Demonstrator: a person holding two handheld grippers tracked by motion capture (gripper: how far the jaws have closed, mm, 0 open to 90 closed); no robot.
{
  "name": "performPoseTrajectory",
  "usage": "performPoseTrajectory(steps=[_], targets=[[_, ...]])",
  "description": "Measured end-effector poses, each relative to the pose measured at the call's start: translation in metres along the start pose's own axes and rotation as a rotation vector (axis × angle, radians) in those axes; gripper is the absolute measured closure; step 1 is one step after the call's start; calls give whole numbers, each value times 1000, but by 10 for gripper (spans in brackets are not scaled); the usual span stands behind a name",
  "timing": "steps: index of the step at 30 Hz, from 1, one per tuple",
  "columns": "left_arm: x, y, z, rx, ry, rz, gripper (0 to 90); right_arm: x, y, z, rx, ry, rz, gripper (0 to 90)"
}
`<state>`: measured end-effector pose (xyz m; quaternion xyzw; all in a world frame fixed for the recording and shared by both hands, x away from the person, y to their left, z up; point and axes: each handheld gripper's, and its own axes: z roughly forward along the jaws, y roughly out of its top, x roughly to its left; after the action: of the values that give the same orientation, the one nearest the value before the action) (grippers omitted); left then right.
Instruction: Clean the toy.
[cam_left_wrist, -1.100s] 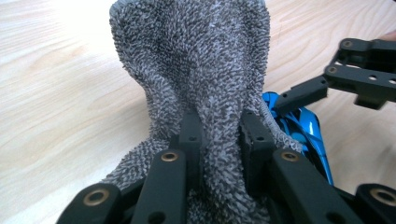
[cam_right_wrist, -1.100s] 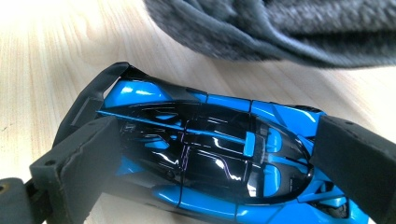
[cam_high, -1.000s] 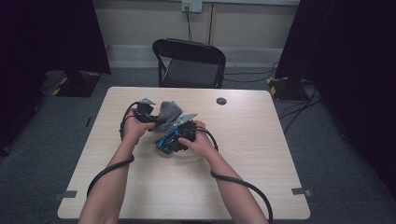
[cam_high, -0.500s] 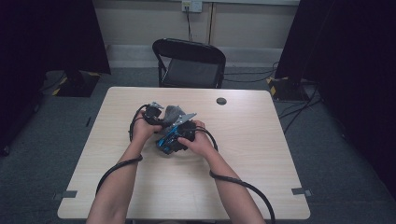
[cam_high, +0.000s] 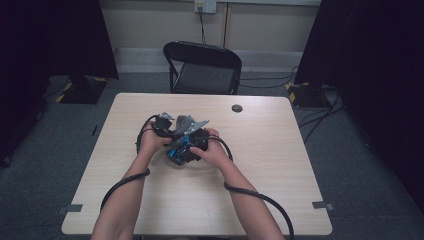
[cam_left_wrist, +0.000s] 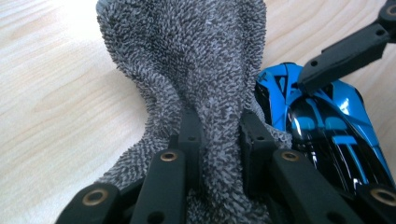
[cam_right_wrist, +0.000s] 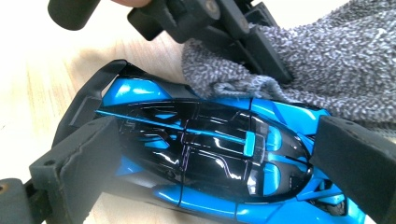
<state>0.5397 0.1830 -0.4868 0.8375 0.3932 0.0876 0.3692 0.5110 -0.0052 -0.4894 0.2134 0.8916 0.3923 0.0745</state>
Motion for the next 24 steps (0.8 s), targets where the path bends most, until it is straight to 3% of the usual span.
performPoseTrajectory(steps=[18, 24], targets=[[2, -11, -16, 41, -19, 11, 741, 0, 0, 0, -4, 1, -1, 8], [2, -17, -21, 35, -24, 0, 742, 0, -1, 0, -8, 1, 1, 8]])
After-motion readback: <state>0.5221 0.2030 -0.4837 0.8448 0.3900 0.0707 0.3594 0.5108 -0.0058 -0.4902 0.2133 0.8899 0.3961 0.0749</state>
